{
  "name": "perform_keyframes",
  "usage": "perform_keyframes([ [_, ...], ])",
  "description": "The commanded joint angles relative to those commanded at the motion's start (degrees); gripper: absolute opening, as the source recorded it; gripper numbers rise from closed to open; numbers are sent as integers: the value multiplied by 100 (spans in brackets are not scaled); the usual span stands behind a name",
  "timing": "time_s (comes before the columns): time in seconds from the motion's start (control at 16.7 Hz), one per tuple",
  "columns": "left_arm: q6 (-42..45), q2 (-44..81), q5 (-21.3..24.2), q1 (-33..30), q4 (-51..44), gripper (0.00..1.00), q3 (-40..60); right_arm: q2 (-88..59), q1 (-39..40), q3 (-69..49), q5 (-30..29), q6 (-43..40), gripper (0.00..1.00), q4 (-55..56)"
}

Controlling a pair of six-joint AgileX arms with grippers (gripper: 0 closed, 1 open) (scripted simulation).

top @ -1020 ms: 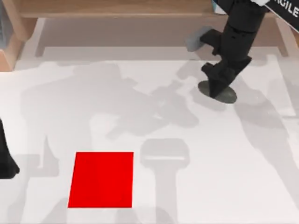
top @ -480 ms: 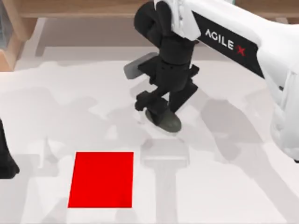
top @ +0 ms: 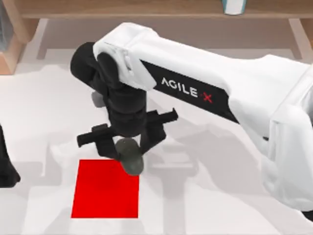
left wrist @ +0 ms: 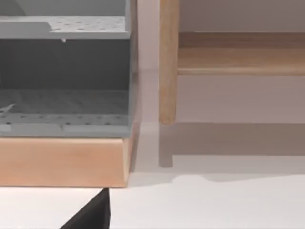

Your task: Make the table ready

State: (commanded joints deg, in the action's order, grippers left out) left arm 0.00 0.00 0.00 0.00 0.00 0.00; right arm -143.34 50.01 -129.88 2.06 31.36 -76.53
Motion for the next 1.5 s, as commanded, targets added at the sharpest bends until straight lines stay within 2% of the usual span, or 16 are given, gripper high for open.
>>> perform_keyframes([
  [0.24,0,0,0,0,0,100,0,21,638,232,-418,1871,0,345],
  [0.48,0,0,0,0,0,100,0,105,920,453,-687,2865,0,656],
  [1.08,0,0,0,0,0,100,0,106,899,458,-746,3038,0,750],
  [1.5,0,0,0,0,0,100,0,145,609,433,-948,3338,0,1144],
])
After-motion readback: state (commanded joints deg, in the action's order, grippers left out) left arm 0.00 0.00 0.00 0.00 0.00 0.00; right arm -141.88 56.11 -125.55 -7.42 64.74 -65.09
